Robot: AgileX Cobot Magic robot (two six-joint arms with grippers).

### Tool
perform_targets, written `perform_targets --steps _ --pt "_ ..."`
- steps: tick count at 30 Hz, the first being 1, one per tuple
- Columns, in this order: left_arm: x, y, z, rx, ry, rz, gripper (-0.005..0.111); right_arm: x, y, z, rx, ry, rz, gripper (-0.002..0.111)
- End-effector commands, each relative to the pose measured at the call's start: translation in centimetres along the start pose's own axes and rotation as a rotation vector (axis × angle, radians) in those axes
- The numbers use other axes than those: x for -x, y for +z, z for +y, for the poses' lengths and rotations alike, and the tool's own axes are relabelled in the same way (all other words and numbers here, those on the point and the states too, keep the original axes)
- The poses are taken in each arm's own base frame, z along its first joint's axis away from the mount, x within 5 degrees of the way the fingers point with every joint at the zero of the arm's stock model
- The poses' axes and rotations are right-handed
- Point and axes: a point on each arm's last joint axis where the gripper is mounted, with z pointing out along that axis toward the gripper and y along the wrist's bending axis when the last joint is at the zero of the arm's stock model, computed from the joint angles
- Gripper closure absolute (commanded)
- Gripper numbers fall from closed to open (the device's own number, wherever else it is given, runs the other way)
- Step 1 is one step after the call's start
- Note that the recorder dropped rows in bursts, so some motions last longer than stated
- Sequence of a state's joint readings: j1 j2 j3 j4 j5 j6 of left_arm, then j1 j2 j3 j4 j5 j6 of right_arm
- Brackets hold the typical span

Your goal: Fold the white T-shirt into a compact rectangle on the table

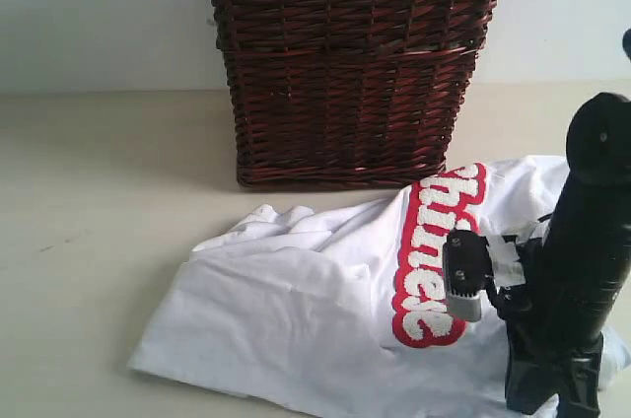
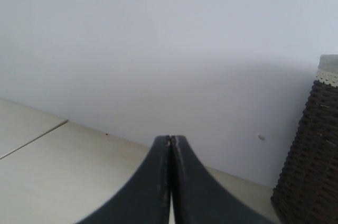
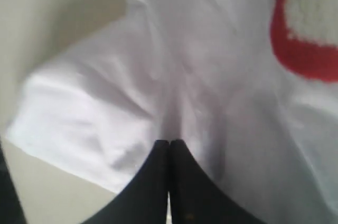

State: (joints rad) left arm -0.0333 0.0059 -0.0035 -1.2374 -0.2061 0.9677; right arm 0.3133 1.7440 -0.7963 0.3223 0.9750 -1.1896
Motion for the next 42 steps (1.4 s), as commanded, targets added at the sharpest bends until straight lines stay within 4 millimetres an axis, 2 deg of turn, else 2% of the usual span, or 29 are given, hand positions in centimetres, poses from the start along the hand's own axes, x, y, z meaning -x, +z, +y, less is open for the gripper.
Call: perform_targets --steps 1,5,8,10,12,14,16,17,19,21,22,25,28,33,36,42 --pt "-0.1 -0.1 0.0 -0.001 0.006 -0.002 0.107 -0.5 1.3 -1.5 -0.066 -0.009 0.071 0.108" --pt "-0.1 -0.1 0.0 -0.001 0.006 -0.002 0.107 -1.1 1.9 -0.7 0.003 -0.028 0.105 0.108" --pt "-0.1 -0.1 0.0 -0.001 0.006 -0.002 0.107 -3.0 3.2 1.9 0.207 -0.147 0.184 0.108" --pt "-0.1 -0.1 0.0 -0.001 0.006 -0.002 0.107 -3.9 3.9 3.0 0.274 -0.206 0.199 0.108" --pt "-0.1 -0.1 0.0 -0.001 0.006 -0.002 0.107 -3.9 4.1 3.1 0.260 -0.211 0.178 0.108" --pt "-0.1 -0.1 0.0 -0.001 0.006 -0.002 0.107 -3.2 3.3 3.4 0.223 -0.185 0.107 0.108" --pt "-0.1 -0.1 0.0 -0.001 0.006 -0.002 0.107 -2.1 0.7 4.1 0.116 -0.232 -0.020 0.108" --pt "-0.1 -0.1 0.0 -0.001 0.006 -0.002 0.107 -1.4 -1.2 4.4 0.017 -0.265 -0.096 0.108" --pt "-0.1 -0.1 0.0 -0.001 0.006 -0.002 0.107 -0.6 -3.7 4.4 -0.173 -0.280 -0.185 0.108" --pt "-0.1 -0.1 0.0 -0.001 0.006 -0.002 0.107 -0.1 -5.7 3.7 -0.407 -0.189 -0.281 0.108" --pt "-0.1 -0.1 0.0 -0.001 0.006 -0.002 0.107 0.1 -6.7 3.0 -0.540 -0.090 -0.349 0.108" --pt "-0.1 -0.1 0.0 -0.001 0.006 -0.002 0.107 0.2 -7.6 1.2 -0.716 0.091 -0.437 0.108" --pt "-0.1 -0.1 0.0 -0.001 0.006 -0.002 0.107 0.3 -6.2 -0.6 -0.735 0.155 -0.404 0.108" --pt "-0.1 -0.1 0.0 -0.001 0.006 -0.002 0.107 0.4 -1.5 -3.5 -0.622 0.227 -0.299 0.108" --pt "-0.1 -0.1 0.0 -0.001 0.006 -0.002 0.107 0.3 0.4 -4.1 -0.568 0.241 -0.248 0.108" --pt "-0.1 -0.1 0.0 -0.001 0.006 -0.002 0.107 0.0 1.6 -4.1 -0.501 0.170 -0.172 0.108"
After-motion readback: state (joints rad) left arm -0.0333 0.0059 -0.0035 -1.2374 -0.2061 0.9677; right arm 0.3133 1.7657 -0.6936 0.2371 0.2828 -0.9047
